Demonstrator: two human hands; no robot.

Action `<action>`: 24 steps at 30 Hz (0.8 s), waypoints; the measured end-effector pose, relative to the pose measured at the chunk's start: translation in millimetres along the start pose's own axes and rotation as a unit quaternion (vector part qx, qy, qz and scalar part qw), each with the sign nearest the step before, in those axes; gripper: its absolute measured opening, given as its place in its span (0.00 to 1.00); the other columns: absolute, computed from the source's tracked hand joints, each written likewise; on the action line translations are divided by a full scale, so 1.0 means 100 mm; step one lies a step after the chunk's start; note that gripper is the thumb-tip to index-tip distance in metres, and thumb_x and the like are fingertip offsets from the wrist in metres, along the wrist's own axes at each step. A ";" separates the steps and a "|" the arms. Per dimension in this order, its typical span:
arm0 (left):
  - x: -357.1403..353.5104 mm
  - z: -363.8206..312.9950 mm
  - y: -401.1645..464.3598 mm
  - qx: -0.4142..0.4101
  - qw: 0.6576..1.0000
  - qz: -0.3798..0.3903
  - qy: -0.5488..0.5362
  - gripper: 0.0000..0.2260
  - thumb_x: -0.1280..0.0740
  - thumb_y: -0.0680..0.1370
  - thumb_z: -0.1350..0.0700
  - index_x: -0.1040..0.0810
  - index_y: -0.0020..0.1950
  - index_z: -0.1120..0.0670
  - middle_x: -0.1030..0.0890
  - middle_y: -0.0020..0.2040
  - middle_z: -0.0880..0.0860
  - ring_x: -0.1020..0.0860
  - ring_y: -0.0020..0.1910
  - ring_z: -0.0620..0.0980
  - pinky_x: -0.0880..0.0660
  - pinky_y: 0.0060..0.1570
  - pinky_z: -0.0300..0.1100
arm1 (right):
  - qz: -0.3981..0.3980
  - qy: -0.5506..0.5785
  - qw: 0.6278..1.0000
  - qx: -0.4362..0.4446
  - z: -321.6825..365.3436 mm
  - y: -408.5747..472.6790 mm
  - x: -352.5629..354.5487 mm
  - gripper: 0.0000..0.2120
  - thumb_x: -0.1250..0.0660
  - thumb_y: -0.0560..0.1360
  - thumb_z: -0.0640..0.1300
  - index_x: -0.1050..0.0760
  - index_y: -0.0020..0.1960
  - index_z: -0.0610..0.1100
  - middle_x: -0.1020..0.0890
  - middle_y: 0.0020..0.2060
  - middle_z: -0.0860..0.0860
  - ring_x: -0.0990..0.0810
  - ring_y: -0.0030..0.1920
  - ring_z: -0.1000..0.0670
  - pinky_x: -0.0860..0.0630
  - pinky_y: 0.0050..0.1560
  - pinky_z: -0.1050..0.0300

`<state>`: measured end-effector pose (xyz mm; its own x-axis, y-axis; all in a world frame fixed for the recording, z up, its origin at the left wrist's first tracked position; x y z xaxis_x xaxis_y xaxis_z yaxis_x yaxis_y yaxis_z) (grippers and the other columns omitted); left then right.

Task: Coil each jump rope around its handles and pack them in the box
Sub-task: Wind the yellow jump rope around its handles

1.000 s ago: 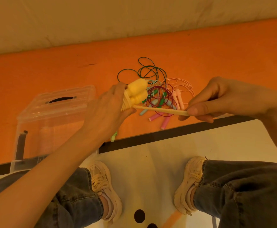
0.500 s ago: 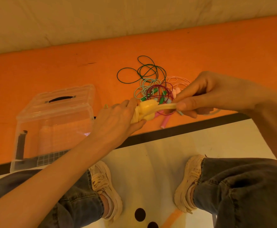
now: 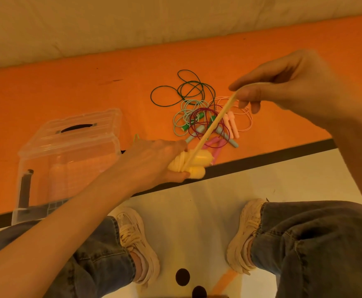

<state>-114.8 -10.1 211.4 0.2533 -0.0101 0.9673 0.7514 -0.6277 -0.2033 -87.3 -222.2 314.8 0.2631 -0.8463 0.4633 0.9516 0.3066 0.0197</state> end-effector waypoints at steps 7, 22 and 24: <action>0.07 -0.28 -0.09 -0.146 0.987 -0.027 -0.066 0.22 0.40 0.74 0.33 0.27 0.61 0.45 0.21 0.53 0.42 0.25 0.50 0.43 0.25 0.40 0.46 | -0.032 0.006 0.999 -0.025 -0.17 0.16 -0.11 0.10 0.30 0.73 0.38 0.19 0.54 0.41 0.15 0.33 0.56 0.20 0.29 0.60 0.29 0.29 0.72; 0.42 -0.23 -0.12 -0.053 0.910 -0.185 -0.367 0.35 0.25 0.63 0.38 0.39 0.64 0.42 0.19 0.52 0.37 0.20 0.52 0.42 0.27 0.55 0.38 | -0.085 -0.006 0.989 -0.124 -0.46 0.19 -0.02 0.06 0.29 0.73 0.42 0.17 0.49 0.45 0.16 0.31 0.54 0.28 0.26 0.55 0.31 0.27 0.67; 0.47 -0.21 -0.13 -0.060 0.876 -0.221 -0.425 0.31 0.22 0.64 0.44 0.33 0.62 0.45 0.19 0.53 0.42 0.20 0.53 0.44 0.23 0.52 0.44 | -0.080 0.000 0.989 -0.121 -0.45 0.17 -0.02 0.05 0.29 0.73 0.43 0.17 0.49 0.46 0.16 0.32 0.55 0.28 0.26 0.55 0.31 0.28 0.66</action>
<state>-125.6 -18.7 262.3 0.3553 0.8055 0.4742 0.8336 -0.5026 0.2291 -64.5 -234.9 274.5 0.1069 -0.8753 0.4715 0.9911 0.0557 -0.1213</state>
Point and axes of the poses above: each hand's wrist, its own y-axis towards the middle knuckle, its own x-axis out of the back of the hand, z = x × y, the point moved 4 cm from there along y, towards the middle knuckle
